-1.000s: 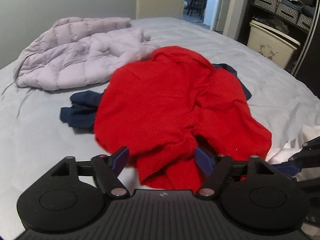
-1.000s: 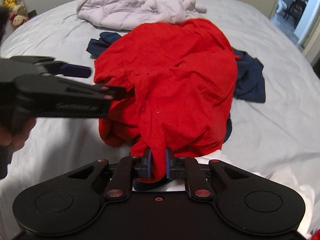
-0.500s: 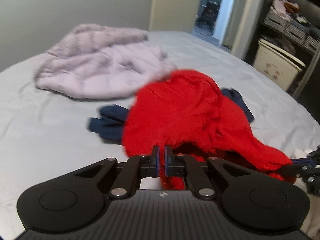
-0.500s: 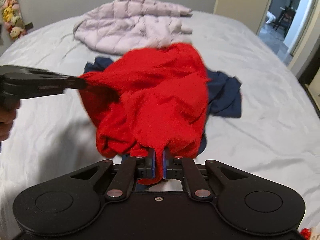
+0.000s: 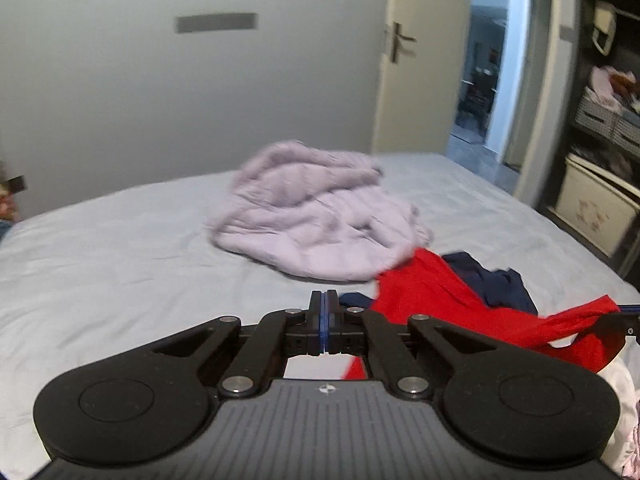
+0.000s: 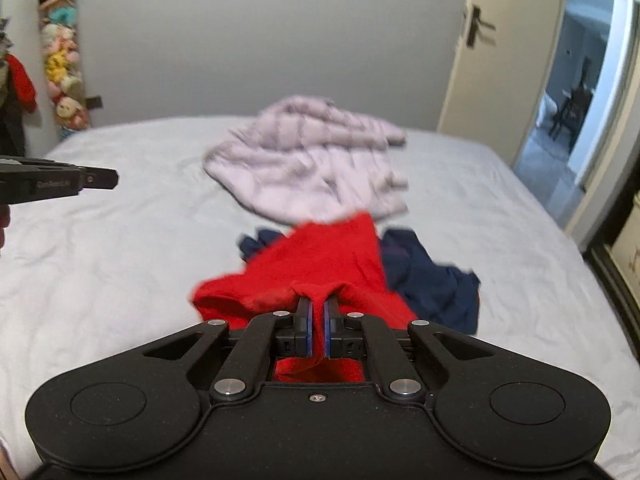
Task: Fold clothes
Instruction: 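Lift the red sweater off the bed with both grippers and shake it out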
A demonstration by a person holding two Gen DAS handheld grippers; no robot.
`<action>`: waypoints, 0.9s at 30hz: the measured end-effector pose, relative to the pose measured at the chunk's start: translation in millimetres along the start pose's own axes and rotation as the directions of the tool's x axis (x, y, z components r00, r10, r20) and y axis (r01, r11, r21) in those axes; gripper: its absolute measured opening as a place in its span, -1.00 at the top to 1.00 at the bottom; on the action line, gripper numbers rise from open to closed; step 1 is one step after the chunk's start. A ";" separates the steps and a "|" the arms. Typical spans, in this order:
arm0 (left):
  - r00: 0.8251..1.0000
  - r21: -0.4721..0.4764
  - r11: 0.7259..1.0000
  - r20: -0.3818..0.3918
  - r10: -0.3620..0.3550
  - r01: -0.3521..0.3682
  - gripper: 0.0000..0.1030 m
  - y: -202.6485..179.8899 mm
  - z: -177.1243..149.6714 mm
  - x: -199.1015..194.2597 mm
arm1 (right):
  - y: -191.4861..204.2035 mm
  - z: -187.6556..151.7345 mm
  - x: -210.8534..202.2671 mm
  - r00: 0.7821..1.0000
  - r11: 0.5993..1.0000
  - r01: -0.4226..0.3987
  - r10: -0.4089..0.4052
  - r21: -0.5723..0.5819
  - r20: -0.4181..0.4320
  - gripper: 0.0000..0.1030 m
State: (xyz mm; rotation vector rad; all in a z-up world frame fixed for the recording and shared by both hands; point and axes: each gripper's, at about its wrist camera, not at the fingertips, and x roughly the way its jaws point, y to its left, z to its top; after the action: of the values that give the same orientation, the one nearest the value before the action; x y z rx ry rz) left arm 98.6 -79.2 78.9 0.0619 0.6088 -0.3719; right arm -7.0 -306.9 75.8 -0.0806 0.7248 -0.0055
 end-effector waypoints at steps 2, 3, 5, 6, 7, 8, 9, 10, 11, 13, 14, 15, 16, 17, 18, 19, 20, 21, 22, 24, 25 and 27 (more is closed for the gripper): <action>1.000 0.013 1.000 -0.017 -0.006 0.007 1.00 7.8 -6.1 -17.5 | 17.2 9.8 -17.7 0.999 1.000 -0.007 0.007 -0.016 0.035 0.94; 0.999 0.020 1.000 -0.029 -0.015 0.015 1.00 10.5 -10.2 -24.7 | 23.4 13.1 -23.9 0.999 1.000 -0.008 0.009 -0.022 0.046 0.94; 0.998 0.036 0.999 -0.052 -0.029 0.031 1.00 10.7 -20.6 -34.9 | 37.4 19.2 -38.6 0.998 0.999 -0.010 0.012 -0.039 0.068 0.94; 0.997 0.049 0.998 -0.068 -0.040 0.043 0.98 10.0 -29.3 -42.1 | 46.0 22.8 -49.1 0.996 0.999 -0.013 0.017 -0.050 0.083 0.95; 0.996 0.057 0.997 -0.080 -0.049 0.054 0.90 8.8 -35.6 -45.8 | 56.4 26.9 -63.3 0.994 0.998 -0.016 0.022 -0.063 0.105 0.95; 0.994 0.060 0.996 -0.090 -0.058 0.064 0.78 7.4 -40.8 -47.7 | 63.9 29.7 -74.2 0.992 0.997 -0.016 0.025 -0.075 0.122 0.95; 0.991 0.065 0.995 -0.110 -0.074 0.082 0.71 5.5 -49.4 -50.9 | 67.8 30.8 -81.2 0.991 0.996 -0.016 0.027 -0.082 0.131 0.95; 0.989 0.067 0.994 -0.124 -0.083 0.092 0.60 3.9 -55.7 -51.9 | 74.4 33.6 -93.3 0.989 0.996 -0.017 0.030 -0.092 0.145 0.95; 0.986 0.070 0.992 -0.141 -0.092 0.103 0.52 1.9 -62.7 -52.8 | 80.1 35.9 -104.7 0.987 0.995 -0.019 0.035 -0.100 0.156 0.95; 0.981 0.083 0.989 -0.166 -0.105 0.120 0.43 -3.2 -76.0 -52.3 | 87.8 39.8 -123.4 0.984 0.994 -0.023 0.042 -0.109 0.175 0.95; 0.978 0.098 0.987 -0.176 -0.112 0.131 0.35 -8.7 -84.8 -51.5 | 91.3 41.9 -134.3 0.981 0.993 -0.024 0.045 -0.113 0.187 0.95; 0.975 0.112 0.984 -0.186 -0.118 0.140 0.31 -13.6 -93.0 -50.7 | 94.0 43.7 -145.6 0.978 0.993 -0.022 0.046 -0.119 0.204 0.95; 0.975 0.122 0.982 -0.189 -0.120 0.145 0.26 -16.6 -99.0 -49.6 | 96.2 45.3 -156.9 0.974 0.992 -0.018 0.046 -0.126 0.222 0.95; 0.974 0.129 0.981 -0.190 -0.120 0.146 0.25 -19.1 -104.0 -47.9 | 98.5 46.9 -168.1 0.970 0.991 -0.014 0.046 -0.133 0.239 0.95; 0.975 0.135 0.980 -0.191 -0.117 0.144 0.25 -20.7 -108.0 -45.7 | 100.1 48.4 -179.3 0.966 0.990 -0.012 0.047 -0.139 0.253 0.95; 0.975 0.136 0.981 -0.191 -0.114 0.141 0.25 -20.9 -110.9 -43.6 | 101.2 49.8 -190.5 0.963 0.990 -0.011 0.049 -0.143 0.266 0.95; 0.975 0.131 0.982 -0.193 -0.112 0.139 0.24 -20.7 -113.2 -42.0 | 102.4 51.2 -201.6 0.959 0.989 -0.010 0.051 -0.147 0.278 0.95; 0.974 0.126 0.982 -0.197 -0.114 0.141 0.24 -20.4 -115.2 -40.6 | 103.6 52.6 -212.8 0.955 0.988 -0.008 0.053 -0.152 0.290 0.95; 0.970 0.118 0.981 -0.204 -0.129 0.155 0.23 -20.3 -115.9 -40.5 | 104.5 53.5 -223.9 0.951 0.988 -0.003 0.051 -0.157 0.304 0.95; 0.965 0.107 0.976 -0.206 -0.164 0.189 0.20 -22.0 -116.5 -43.6 | 105.5 55.2 -242.7 0.943 0.987 0.005 0.050 -0.163 0.328 0.95; 0.964 0.107 0.974 -0.201 -0.176 0.200 0.12 -24.2 -117.2 -46.4 | 105.4 56.3 -250.3 0.940 0.987 0.005 0.051 -0.163 0.338 0.95; 0.961 0.115 0.968 -0.189 -0.199 0.223 -0.01 -30.6 -122.1 -52.5 | 104.6 59.2 -263.5 0.932 0.987 0.003 0.056 -0.162 0.359 0.95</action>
State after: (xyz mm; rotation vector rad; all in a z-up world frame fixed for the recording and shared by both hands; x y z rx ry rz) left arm -18.9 -70.6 10.1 0.1623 0.7680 -0.6204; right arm -167.5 -189.7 286.5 -0.2198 0.3543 0.0916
